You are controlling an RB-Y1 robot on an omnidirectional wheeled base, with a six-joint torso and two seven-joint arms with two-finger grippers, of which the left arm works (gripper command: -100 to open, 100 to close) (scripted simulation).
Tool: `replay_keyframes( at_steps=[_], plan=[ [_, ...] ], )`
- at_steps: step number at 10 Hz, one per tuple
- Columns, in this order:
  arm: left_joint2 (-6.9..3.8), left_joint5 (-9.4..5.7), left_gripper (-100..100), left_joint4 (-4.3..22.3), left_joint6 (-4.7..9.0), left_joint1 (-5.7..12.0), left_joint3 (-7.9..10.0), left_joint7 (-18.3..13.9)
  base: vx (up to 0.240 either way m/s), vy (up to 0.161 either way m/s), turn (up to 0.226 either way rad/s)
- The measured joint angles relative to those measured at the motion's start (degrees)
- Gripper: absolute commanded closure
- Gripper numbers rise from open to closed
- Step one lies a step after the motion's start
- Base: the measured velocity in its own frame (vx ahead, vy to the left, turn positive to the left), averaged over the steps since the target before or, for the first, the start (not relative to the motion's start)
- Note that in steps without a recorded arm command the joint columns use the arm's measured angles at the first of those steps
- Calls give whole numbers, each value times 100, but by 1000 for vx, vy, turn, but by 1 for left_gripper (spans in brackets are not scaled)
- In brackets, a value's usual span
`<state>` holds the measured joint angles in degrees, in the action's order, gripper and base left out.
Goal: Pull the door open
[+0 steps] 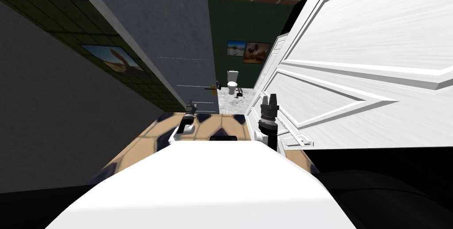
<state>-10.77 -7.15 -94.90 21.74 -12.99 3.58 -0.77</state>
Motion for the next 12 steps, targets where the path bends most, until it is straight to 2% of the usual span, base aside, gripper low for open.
replay_keyframes(
  at_steps=[6, 7, 9, 12],
  plan=[
    [-159, -69, -100, 730, -81, 364, -21, -185, 107, -9, -72],
    [-201, -88, -100, 923, -113, 481, -19, -227, 144, -18, -78],
    [-261, -116, -100, 1060, -201, 536, -28, -302, 111, 10, -60],
    [-323, -143, -100, 1431, -194, 704, -41, -382, 120, 11, -64]
  ],
)
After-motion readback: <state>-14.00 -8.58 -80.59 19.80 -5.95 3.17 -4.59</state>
